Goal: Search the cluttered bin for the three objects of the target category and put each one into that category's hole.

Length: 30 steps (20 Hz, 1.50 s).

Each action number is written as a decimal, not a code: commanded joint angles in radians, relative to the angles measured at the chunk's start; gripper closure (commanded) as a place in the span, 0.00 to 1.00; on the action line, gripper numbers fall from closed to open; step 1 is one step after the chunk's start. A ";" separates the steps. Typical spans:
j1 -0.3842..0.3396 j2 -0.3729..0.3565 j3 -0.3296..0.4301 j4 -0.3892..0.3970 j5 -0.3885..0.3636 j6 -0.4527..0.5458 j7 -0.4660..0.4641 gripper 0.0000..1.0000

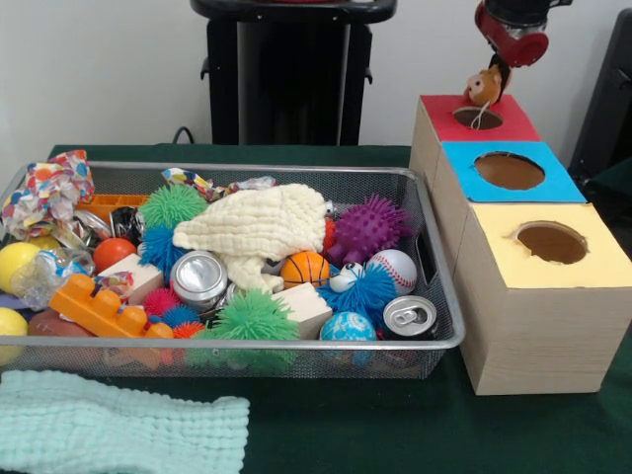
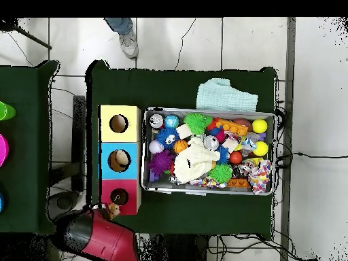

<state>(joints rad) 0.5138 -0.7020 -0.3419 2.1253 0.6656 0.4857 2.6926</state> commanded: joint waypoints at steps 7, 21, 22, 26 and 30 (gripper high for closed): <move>-0.075 0.056 0.215 0.101 0.128 -0.200 0.146 1.00; -0.055 0.020 0.092 0.031 0.014 -0.014 0.178 1.00; -0.050 0.017 0.073 0.015 0.002 0.012 0.182 1.00; -0.030 0.004 -0.010 -0.063 -0.069 0.142 0.211 1.00; -0.022 -0.006 -0.049 -0.106 -0.110 0.205 0.223 1.00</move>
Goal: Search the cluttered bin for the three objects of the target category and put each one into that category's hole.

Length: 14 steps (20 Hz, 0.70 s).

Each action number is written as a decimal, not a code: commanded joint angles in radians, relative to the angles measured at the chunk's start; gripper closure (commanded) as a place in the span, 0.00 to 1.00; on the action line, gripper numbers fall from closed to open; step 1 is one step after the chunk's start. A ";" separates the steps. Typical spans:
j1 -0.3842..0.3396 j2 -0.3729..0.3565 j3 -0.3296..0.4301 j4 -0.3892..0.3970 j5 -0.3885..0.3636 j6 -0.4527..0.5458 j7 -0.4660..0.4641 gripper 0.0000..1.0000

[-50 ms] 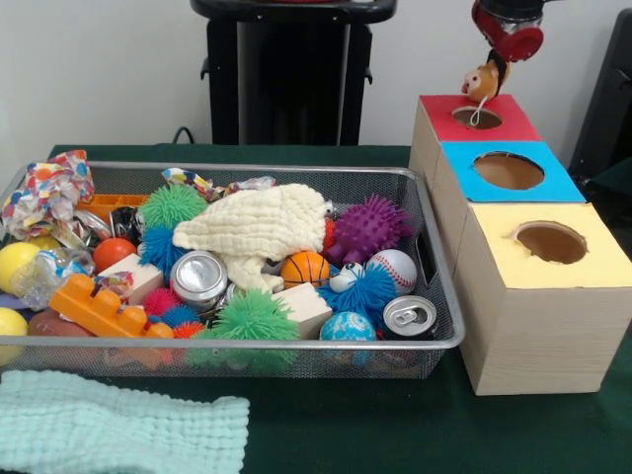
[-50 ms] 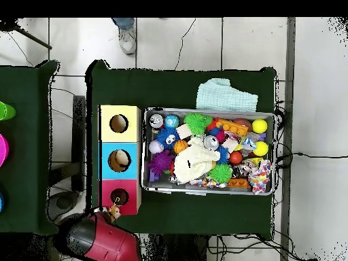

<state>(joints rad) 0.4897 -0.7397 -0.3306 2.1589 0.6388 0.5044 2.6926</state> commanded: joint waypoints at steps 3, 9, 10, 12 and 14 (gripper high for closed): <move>0.011 0.028 -0.081 -0.164 -0.099 0.214 0.243 1.00; 0.016 0.035 -0.092 -0.179 -0.093 0.223 0.251 1.00; 0.018 0.037 -0.095 -0.180 -0.092 0.221 0.250 1.00; 0.014 0.038 -0.094 -0.181 -0.090 0.218 0.239 1.00; 0.001 0.046 -0.084 -0.177 -0.079 0.197 0.225 1.00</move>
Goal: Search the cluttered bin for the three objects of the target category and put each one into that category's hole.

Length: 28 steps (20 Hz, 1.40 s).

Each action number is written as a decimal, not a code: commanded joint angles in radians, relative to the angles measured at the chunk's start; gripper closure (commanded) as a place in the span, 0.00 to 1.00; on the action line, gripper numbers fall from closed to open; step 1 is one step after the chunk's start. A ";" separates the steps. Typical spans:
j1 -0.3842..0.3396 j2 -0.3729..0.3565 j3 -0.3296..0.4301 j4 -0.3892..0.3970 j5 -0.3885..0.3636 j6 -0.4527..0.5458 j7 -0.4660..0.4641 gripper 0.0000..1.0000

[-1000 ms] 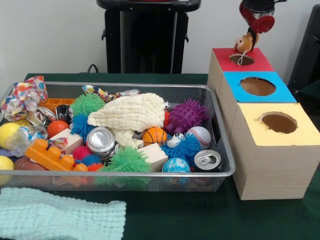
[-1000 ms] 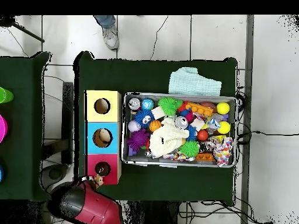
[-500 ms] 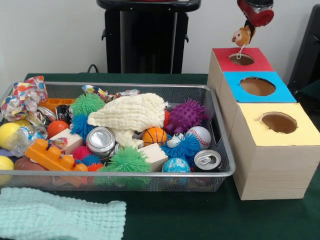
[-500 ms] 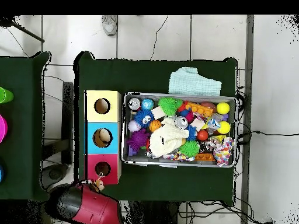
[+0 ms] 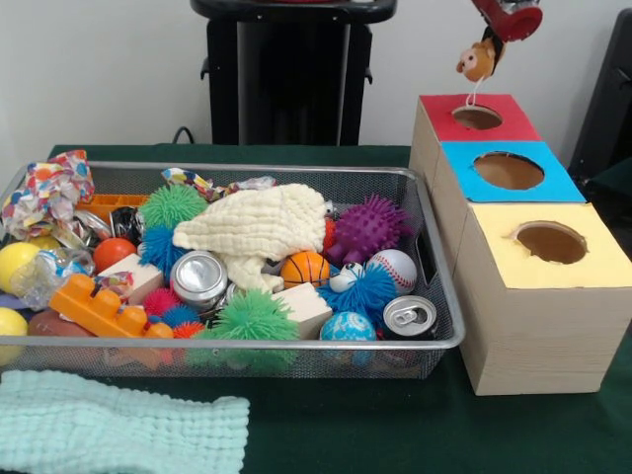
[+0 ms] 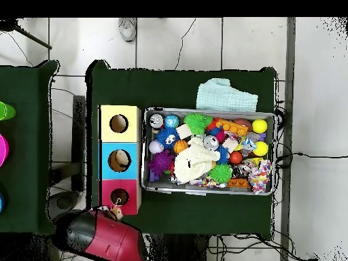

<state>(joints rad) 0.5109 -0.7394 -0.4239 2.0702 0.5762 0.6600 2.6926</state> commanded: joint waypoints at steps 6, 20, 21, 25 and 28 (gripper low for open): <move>-0.065 0.106 0.037 -0.141 0.007 0.004 0.214 1.00; -0.062 0.134 0.058 -0.161 0.033 -0.007 0.232 1.00; -0.052 0.140 0.052 -0.169 0.032 -0.004 0.246 1.00; -0.024 0.156 0.036 -0.194 0.036 0.019 0.290 1.00; -0.013 0.166 0.033 -0.206 0.044 0.025 0.306 1.00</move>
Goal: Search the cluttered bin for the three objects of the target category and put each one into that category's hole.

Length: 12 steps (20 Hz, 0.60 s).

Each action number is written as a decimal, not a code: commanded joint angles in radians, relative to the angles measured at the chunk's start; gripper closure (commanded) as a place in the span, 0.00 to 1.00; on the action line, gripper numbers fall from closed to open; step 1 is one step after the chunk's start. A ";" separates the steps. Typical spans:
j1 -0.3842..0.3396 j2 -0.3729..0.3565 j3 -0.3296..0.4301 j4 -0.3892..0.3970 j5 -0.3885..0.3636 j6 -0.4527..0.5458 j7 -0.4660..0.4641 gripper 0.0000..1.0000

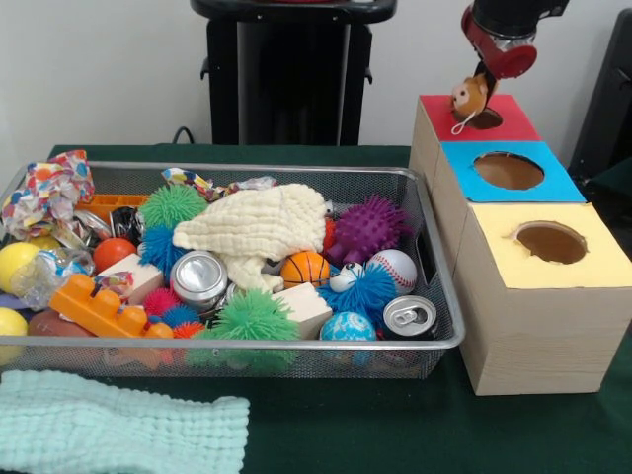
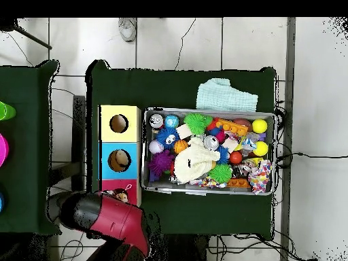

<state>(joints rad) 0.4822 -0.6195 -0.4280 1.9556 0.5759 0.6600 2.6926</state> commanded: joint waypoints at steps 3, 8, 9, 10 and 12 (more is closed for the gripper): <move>0.033 0.055 0.028 -0.109 0.046 0.042 0.329 1.00; 0.038 0.056 0.037 -0.106 0.076 0.015 0.332 1.00; 0.033 0.053 0.044 -0.098 0.085 0.007 0.325 1.00; 0.032 0.055 0.044 -0.096 0.085 0.004 0.314 1.00; 0.026 0.055 0.054 -0.078 0.098 -0.022 0.297 1.00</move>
<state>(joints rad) 0.5296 -0.5972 -0.4287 1.9259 0.6060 0.6600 2.6953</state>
